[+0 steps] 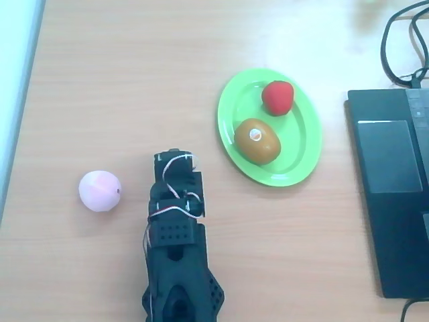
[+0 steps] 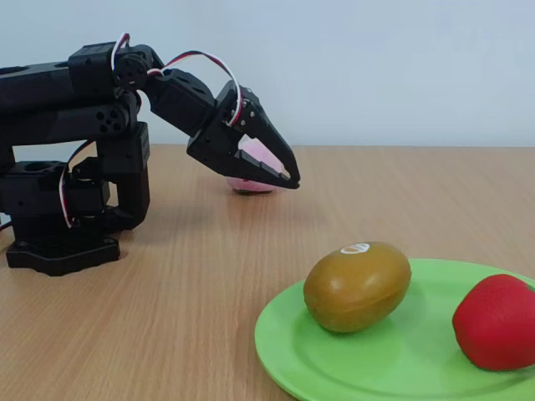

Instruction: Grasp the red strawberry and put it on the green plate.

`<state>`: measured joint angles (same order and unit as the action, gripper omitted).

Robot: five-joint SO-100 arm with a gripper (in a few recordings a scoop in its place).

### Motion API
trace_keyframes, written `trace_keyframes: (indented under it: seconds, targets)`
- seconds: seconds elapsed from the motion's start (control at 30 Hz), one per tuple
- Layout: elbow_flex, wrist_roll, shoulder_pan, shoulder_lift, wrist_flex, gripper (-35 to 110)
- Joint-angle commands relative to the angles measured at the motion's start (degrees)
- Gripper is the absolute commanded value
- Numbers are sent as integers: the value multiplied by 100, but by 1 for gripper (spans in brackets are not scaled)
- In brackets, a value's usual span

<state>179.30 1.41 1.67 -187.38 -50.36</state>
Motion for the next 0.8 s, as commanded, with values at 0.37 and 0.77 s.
trace_keyframes:
  seconds: [0.37, 0.77]
  targets:
    - [-290, 677, 114, -141, -2224, -8]
    - [-290, 650, 176, -141, -2224, -5]
